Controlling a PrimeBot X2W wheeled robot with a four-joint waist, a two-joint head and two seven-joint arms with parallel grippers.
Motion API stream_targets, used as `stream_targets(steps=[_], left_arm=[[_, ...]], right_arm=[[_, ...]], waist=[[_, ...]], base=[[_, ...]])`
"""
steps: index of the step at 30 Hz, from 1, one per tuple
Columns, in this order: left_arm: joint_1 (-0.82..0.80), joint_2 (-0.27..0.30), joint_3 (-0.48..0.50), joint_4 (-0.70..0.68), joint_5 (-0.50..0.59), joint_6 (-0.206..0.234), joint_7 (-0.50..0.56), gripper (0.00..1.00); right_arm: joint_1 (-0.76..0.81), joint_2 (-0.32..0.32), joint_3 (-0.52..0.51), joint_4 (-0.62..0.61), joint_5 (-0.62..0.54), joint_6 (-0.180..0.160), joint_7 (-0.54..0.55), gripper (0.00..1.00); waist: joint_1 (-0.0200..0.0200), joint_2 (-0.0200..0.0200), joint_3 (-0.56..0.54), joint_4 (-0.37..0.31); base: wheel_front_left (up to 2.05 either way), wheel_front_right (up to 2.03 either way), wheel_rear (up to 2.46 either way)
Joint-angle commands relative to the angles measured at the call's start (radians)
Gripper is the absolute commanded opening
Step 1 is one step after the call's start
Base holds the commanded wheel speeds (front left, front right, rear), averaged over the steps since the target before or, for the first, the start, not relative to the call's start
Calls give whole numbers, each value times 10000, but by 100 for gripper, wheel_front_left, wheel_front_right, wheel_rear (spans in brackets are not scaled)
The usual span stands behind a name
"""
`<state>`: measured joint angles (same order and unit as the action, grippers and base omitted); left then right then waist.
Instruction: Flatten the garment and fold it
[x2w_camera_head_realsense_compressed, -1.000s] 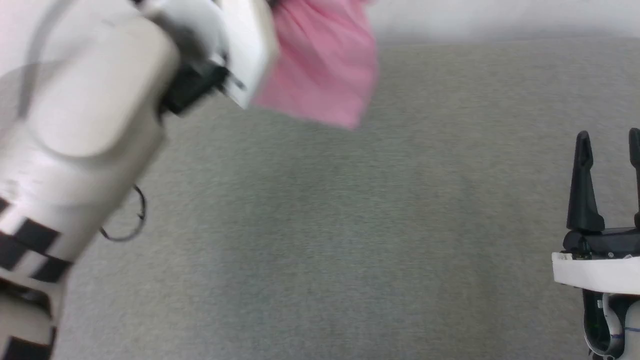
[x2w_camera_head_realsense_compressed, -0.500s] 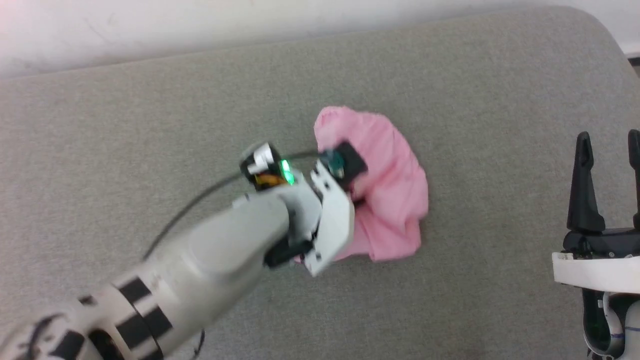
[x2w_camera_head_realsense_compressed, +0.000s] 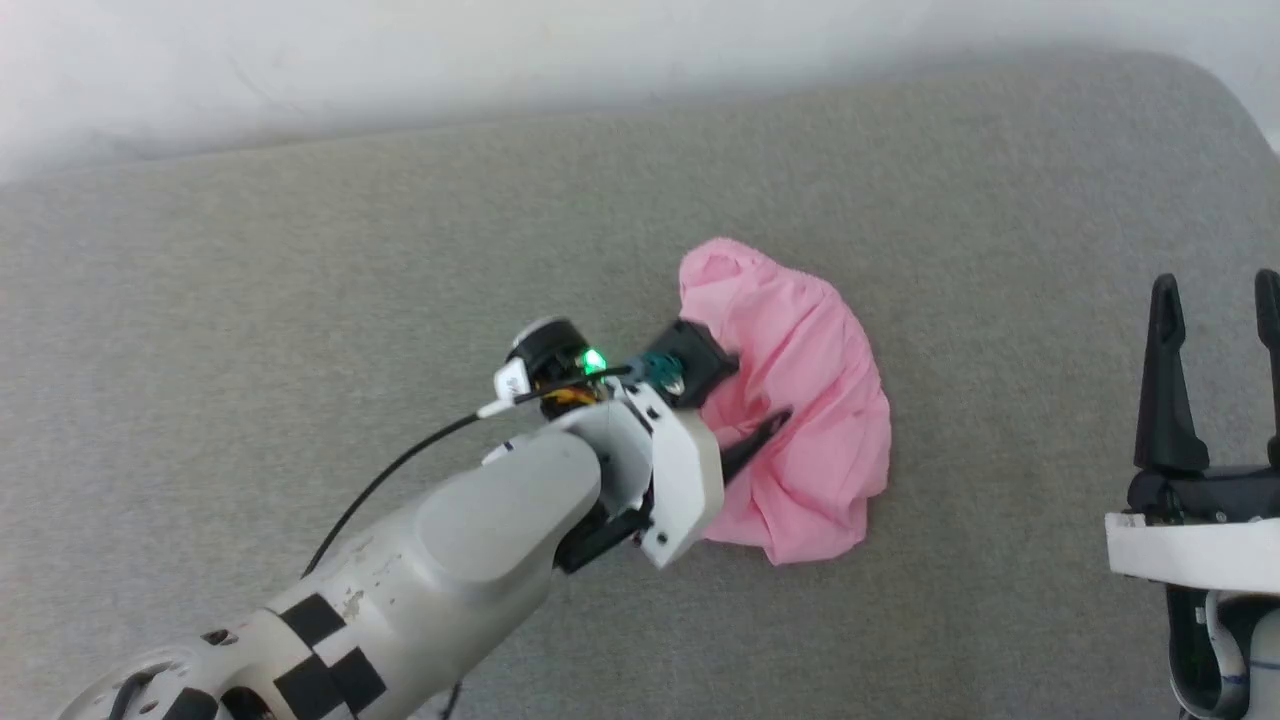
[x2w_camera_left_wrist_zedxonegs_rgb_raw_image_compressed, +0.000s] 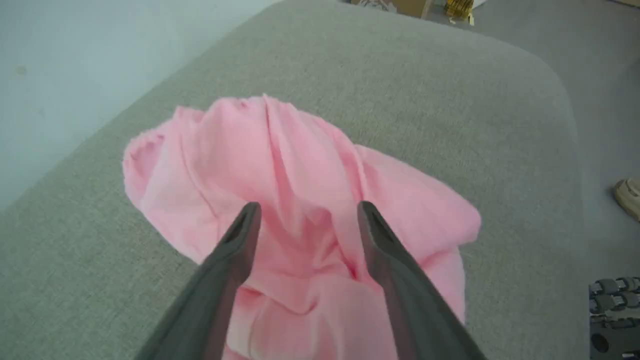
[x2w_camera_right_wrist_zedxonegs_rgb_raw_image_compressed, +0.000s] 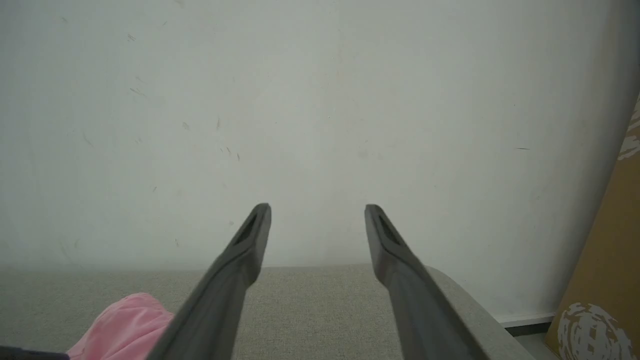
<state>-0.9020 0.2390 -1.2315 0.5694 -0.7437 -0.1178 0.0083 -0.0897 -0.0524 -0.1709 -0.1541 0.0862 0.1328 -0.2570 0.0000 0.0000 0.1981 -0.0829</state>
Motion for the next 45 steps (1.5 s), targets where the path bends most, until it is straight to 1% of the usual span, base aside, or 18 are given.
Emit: stream_targets(steps=[1,4,6,8,11,13,15,19,21,23,24,27,30,34,36,37,45], left_arm=[[-123,-97,207,44,101,185,-458,100],[-201,-169,769,-9,287,780,-1894,100],[-216,-121,1333,-182,469,1430,-2499,100],[-141,58,1988,-514,822,2199,-2672,100],[399,442,3570,-1917,1841,3478,-2694,100],[1134,681,4542,-2749,2516,4112,-2696,100],[1967,766,5500,-3421,2980,4574,-2698,100],[3565,743,7003,-4154,3787,5008,-2699,100],[4255,597,7674,-4342,4052,5088,-2699,100],[4878,459,8197,-4436,4321,5011,-2699,100],[5161,345,8466,-4535,4422,4931,-2700,100],[5969,97,9030,-4658,4829,4506,-2700,100],[6667,-161,9364,-4666,5239,4103,-2700,100],[7282,-507,9767,-4687,5713,3695,-2700,100],[7480,-689,9971,-4727,5889,3530,-2700,100],[7480,-689,9971,-4727,5889,3530,-2700,100],[7670,-1190,10519,-4872,6503,2989,-2701,100]], right_arm=[[164,22,-54,-22,-80,-21,-47,100],[296,22,-110,-80,-142,-21,-47,100],[381,22,-110,-102,-192,-21,-47,100],[436,22,-131,-102,-213,-21,-47,100],[454,22,-150,-136,-202,-21,-47,100],[459,22,-173,-148,-181,-21,-47,100],[488,22,-209,-132,-165,-21,-47,100],[550,22,-294,-65,-149,-21,-47,100],[589,22,-301,-21,-150,-21,-47,100],[618,22,-292,55,-124,-21,-47,100],[632,22,-279,101,-114,-21,-47,100],[685,22,-191,235,-81,-21,-47,100],[757,22,-103,344,-58,-21,-47,100],[870,22,-38,470,-20,-21,-47,100],[932,22,-5,528,-5,-21,-47,100],[932,22,-5,528,-5,-21,-47,100],[995,22,87,635,60,-21,-47,100]], waist=[[0,0,-453,400],[0,0,-694,682],[0,0,-792,847],[0,0,-853,975],[0,0,-831,1088],[0,0,-821,1125],[0,0,-825,1148],[0,0,-810,1164],[0,0,-798,1150],[0,0,-786,1121],[0,0,-782,1101],[0,0,-808,1026],[0,0,-845,968],[0,0,-873,936],[0,0,-885,930],[0,0,-885,930],[0,0,-888,909]], base=[[0,0,0],[0,0,0],[0,0,0],[0,0,0],[0,0,0],[0,0,0],[0,0,0],[0,0,0],[0,0,0],[0,0,0],[0,0,0],[0,0,0],[0,0,0],[0,0,0],[0,0,0],[0,0,0],[0,0,0]])
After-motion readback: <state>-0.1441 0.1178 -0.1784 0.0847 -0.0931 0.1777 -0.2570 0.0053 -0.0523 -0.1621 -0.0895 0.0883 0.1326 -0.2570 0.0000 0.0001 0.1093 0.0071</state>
